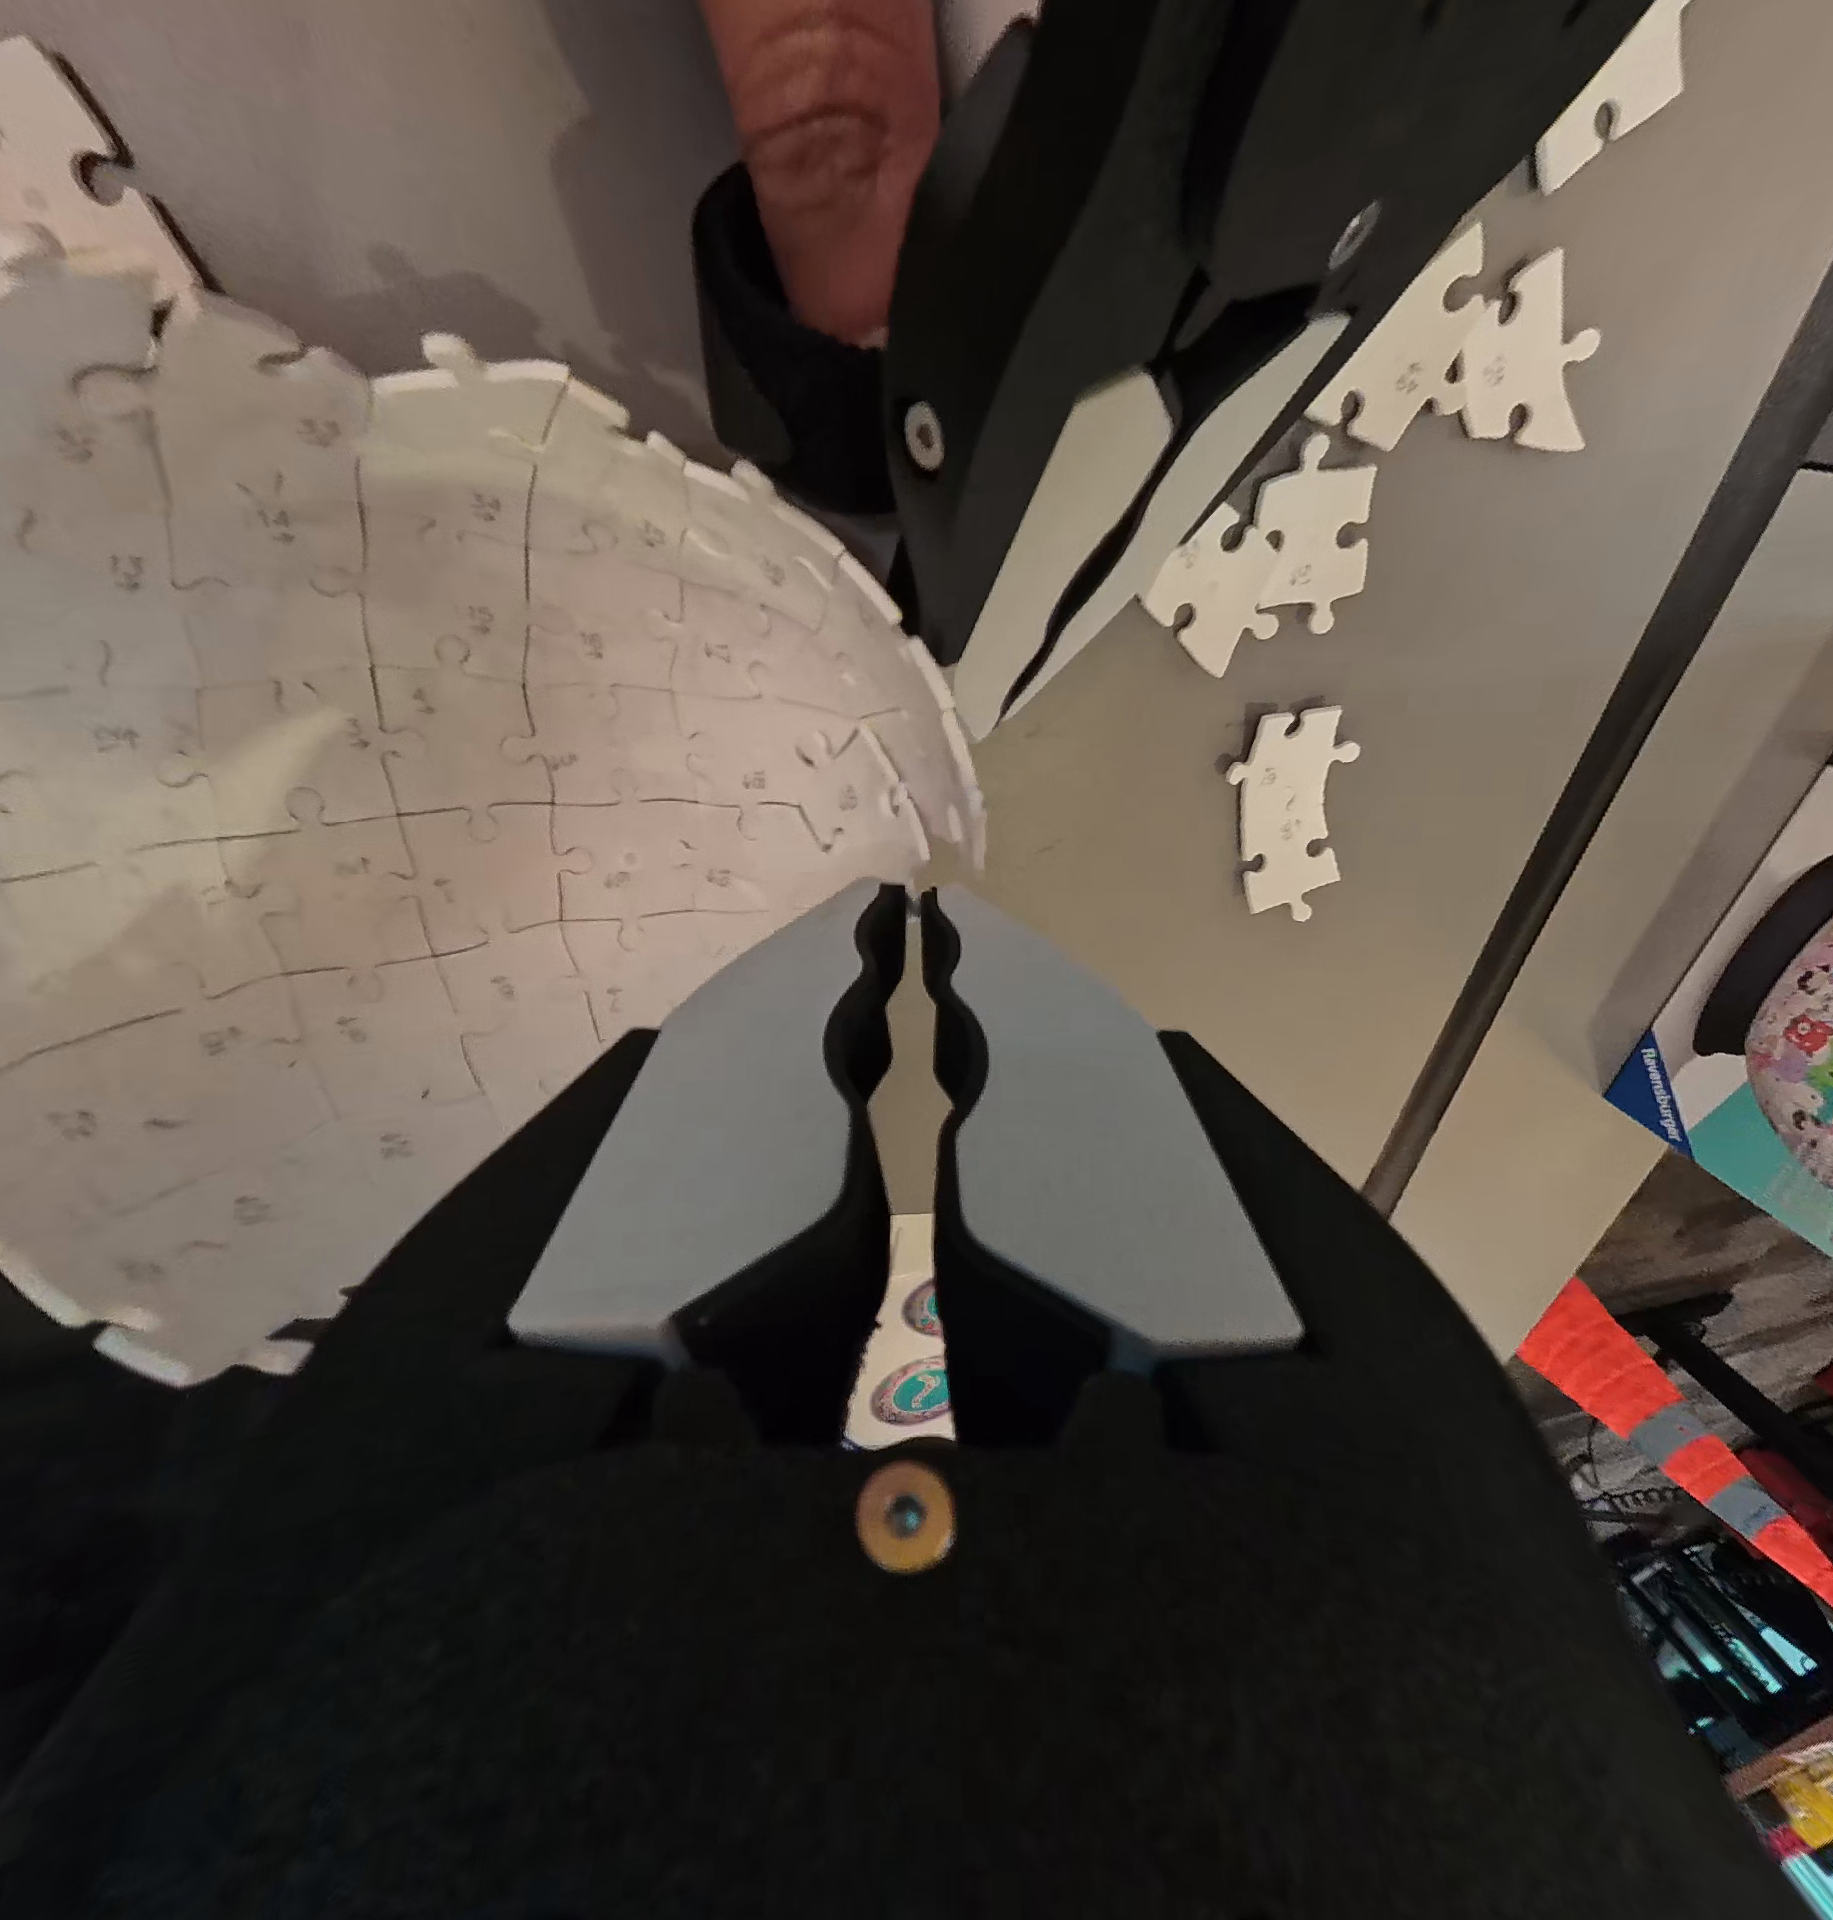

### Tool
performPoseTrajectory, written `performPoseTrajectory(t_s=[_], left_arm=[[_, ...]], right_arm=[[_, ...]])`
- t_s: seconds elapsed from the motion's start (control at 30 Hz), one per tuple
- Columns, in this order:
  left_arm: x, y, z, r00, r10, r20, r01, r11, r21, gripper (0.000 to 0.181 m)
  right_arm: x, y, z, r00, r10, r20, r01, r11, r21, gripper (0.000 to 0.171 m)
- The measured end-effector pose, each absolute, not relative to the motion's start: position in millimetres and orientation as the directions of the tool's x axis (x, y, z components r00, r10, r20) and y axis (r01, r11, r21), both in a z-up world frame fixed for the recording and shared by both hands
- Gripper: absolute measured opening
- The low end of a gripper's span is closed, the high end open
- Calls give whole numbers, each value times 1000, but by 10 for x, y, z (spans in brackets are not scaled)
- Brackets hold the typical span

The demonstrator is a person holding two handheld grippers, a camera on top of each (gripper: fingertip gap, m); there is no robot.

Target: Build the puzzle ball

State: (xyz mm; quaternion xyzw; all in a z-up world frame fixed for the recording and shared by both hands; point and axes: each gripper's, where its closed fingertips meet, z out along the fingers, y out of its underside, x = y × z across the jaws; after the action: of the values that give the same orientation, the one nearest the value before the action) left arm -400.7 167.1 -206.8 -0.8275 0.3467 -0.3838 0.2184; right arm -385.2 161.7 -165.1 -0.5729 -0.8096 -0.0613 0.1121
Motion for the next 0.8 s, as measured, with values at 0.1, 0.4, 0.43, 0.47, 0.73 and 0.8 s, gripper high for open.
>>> performPoseTrajectory(t_s=[0.1,0.4,0.43,0.47,0.73,0.8], left_arm=[[-4009,1674,-2062,460,-734,499,-396,-673,-625,0],[-4010,1668,-2056,452,-728,515,-388,-680,-622,0],[-4007,1665,-2056,451,-728,516,-388,-681,-622,0],[-4005,1658,-2057,449,-728,518,-389,-681,-620,0],[-4036,1633,-2067,459,-687,563,-375,-725,-578,0],[-4068,1643,-2078,477,-669,570,-370,-741,-561,0]], right_arm=[[-3850,1618,-1642,-320,912,257,941,338,-30,3],[-3861,1614,-1697,-338,901,273,937,349,7,3],[-3861,1617,-1699,-337,900,276,937,348,10,3],[-3863,1618,-1696,-338,898,280,937,349,11,3],[-3852,1651,-1655,-358,869,343,930,365,46,3],[-3859,1659,-1639,-363,857,365,927,371,51,3]])
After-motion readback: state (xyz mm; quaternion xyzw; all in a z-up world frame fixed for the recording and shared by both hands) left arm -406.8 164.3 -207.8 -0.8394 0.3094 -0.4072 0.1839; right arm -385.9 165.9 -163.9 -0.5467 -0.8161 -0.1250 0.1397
